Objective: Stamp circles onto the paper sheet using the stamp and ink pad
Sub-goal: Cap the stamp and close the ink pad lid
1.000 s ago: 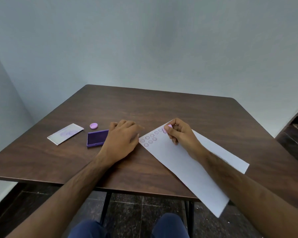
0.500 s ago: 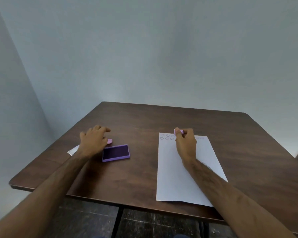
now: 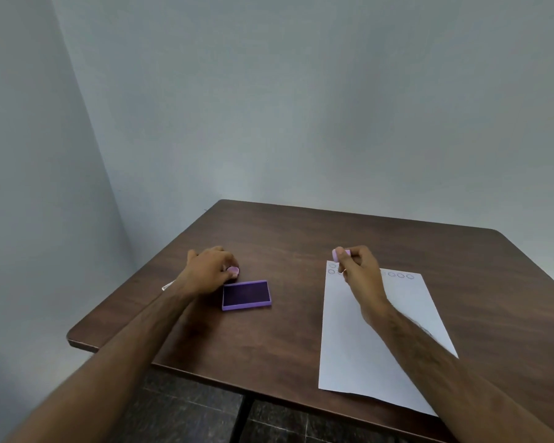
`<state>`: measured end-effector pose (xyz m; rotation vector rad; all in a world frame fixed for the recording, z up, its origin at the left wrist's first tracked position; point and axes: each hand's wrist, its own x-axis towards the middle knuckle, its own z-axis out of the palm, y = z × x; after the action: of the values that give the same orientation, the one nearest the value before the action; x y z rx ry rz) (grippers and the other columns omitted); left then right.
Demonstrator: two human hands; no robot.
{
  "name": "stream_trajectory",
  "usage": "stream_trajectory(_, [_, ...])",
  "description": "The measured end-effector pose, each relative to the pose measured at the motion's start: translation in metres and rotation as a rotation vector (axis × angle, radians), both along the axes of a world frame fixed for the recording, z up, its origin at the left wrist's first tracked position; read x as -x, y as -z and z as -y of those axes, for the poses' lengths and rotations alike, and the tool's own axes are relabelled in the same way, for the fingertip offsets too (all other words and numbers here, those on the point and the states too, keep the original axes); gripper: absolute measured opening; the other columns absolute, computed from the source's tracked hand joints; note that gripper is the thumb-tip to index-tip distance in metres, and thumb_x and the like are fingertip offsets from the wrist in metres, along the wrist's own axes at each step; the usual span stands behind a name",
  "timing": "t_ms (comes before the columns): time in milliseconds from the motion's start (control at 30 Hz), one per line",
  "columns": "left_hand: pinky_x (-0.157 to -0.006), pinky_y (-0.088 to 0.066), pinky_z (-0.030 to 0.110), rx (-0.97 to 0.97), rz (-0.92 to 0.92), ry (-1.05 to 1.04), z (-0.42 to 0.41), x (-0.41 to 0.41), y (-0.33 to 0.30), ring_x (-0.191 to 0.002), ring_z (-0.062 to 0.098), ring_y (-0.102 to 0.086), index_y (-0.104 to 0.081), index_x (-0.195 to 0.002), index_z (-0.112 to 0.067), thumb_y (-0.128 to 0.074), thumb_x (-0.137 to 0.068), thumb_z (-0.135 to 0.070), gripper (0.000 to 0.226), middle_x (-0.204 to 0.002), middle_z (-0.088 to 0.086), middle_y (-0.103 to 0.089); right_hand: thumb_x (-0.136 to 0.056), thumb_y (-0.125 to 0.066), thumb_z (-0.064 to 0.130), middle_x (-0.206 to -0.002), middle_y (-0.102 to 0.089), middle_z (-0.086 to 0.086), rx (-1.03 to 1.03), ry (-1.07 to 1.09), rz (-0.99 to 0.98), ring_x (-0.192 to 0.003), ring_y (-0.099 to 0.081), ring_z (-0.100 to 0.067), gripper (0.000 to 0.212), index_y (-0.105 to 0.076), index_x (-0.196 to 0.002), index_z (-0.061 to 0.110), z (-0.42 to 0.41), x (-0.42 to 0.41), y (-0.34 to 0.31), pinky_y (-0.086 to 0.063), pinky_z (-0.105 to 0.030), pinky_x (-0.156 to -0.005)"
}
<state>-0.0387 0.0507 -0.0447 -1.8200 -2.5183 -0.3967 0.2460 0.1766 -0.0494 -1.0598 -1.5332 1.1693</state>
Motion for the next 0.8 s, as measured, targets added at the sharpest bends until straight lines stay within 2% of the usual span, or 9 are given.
stream_trajectory(133, [-0.089,-0.031,0.035,-0.150,-0.019,0.072,0.003,-0.015,-0.005,-0.091,0.003,-0.056,-0.066,-0.104,-0.031,-0.060,-0.094,-0.038,0.014,-0.105,-0.011,-0.061,-0.096,-0.064,0.032,-0.076,-0.062,0.001,0.179,-0.224,-0.133,-0.063,-0.050,-0.012,0.021,-0.069,-0.096,0.011,0.010,0.007,-0.008,-0.043,-0.024,-0.057])
stream_trajectory(200, [-0.086,-0.043,0.032,-0.311,0.069,0.144,0.004,-0.032,-0.007,-0.086,0.002,-0.060,-0.065,-0.099,-0.032,-0.067,-0.088,-0.035,0.012,-0.101,-0.014,-0.061,-0.095,-0.065,0.028,-0.075,-0.063,0.000,0.253,-0.310,-0.203,-0.062,-0.051,-0.011,0.021,-0.070,-0.103,0.009,0.015,0.009,-0.010,-0.044,-0.024,-0.058])
stream_trajectory(267, [-0.080,-0.048,0.018,-0.408,0.205,0.211,0.005,-0.054,-0.009,-0.085,0.001,-0.062,-0.064,-0.096,-0.030,-0.070,-0.087,-0.032,0.012,-0.098,-0.016,-0.060,-0.096,-0.063,0.022,-0.081,-0.066,-0.005,0.275,-0.398,-0.241,-0.066,-0.054,-0.013,0.021,-0.070,-0.110,0.007,0.022,0.009,-0.012,-0.045,-0.024,-0.060])
stream_trajectory(367, [-0.074,-0.044,0.005,-0.480,0.273,0.284,0.005,-0.087,-0.013,-0.087,-0.001,-0.060,-0.061,-0.098,-0.027,-0.064,-0.094,-0.033,0.009,-0.095,-0.018,-0.057,-0.097,-0.061,0.017,-0.083,-0.070,-0.007,0.273,-0.500,-0.254,-0.071,-0.058,-0.016,0.020,-0.069,-0.112,0.007,0.031,0.005,-0.015,-0.046,-0.026,-0.062])
stream_trajectory(533, [-0.076,-0.043,0.005,-0.539,0.348,0.387,-0.001,-0.109,-0.010,-0.093,0.001,-0.059,-0.060,-0.107,-0.018,-0.065,-0.094,-0.030,0.019,-0.097,-0.016,-0.060,-0.098,-0.059,0.016,-0.084,-0.071,-0.006,0.240,-0.584,-0.275,-0.074,-0.059,-0.017,0.017,-0.069,-0.109,0.009,0.037,-0.008,-0.022,-0.046,-0.029,-0.067])
stream_trajectory(667, [-0.075,-0.044,0.005,-0.639,0.325,0.397,-0.008,-0.121,-0.003,-0.081,0.001,-0.060,-0.066,-0.107,-0.012,-0.075,-0.086,-0.018,0.023,-0.099,-0.009,-0.064,-0.097,-0.060,0.017,-0.088,-0.072,-0.007,0.184,-0.569,-0.232,-0.077,-0.061,-0.016,0.016,-0.070,-0.108,0.011,0.037,-0.018,-0.023,-0.048,-0.028,-0.069])
stream_trajectory(800, [-0.072,-0.047,0.007,-0.658,0.401,0.375,-0.014,-0.125,0.000,-0.081,0.005,-0.061,-0.069,-0.106,-0.011,-0.079,-0.083,-0.019,0.026,-0.096,-0.003,-0.067,-0.096,-0.062,0.019,-0.090,-0.072,-0.007,0.158,-0.516,-0.180,-0.075,-0.061,-0.016,0.015,-0.069,-0.107,0.011,0.034,-0.023,-0.022,-0.050,-0.026,-0.066])
